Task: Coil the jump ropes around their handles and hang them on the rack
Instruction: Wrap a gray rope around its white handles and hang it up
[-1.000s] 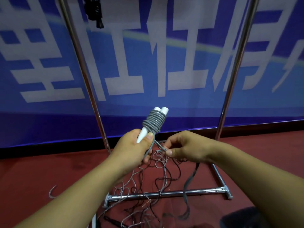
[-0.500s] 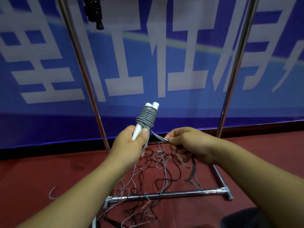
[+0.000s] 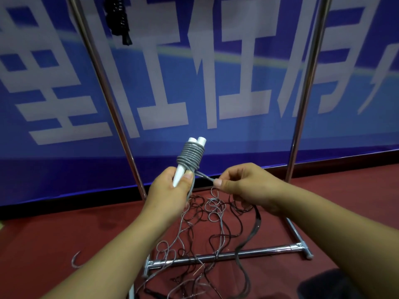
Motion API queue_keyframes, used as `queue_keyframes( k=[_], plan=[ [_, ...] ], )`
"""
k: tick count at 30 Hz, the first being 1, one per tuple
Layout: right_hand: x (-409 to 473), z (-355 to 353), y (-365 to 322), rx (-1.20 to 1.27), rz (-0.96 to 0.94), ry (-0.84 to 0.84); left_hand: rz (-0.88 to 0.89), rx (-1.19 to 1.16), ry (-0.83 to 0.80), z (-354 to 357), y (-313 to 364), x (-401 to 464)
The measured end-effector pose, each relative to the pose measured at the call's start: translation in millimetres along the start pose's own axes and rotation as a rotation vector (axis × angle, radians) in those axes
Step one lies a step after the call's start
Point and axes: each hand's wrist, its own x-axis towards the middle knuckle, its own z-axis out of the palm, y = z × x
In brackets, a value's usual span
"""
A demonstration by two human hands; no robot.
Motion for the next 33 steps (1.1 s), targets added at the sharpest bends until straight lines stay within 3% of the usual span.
queue_keyframes(
  k=[12, 27, 33],
  plan=[
    [-11.0, 11.8, -5.8, -0.094, 0.073, -0.070, 0.061, 0.166, 0.063, -2.7, -11.0, 9.3],
    [-16.0, 3.9, -4.8, -0.278, 0.205, 0.040, 0.014, 0.251, 0.085, -3.5, -33.6, 24.6],
    [-8.8, 1.3, -0.5, -0.470, 0.282, 0.053, 0.027, 0.268, 0.101, -2.7, -37.8, 25.8]
  ],
)
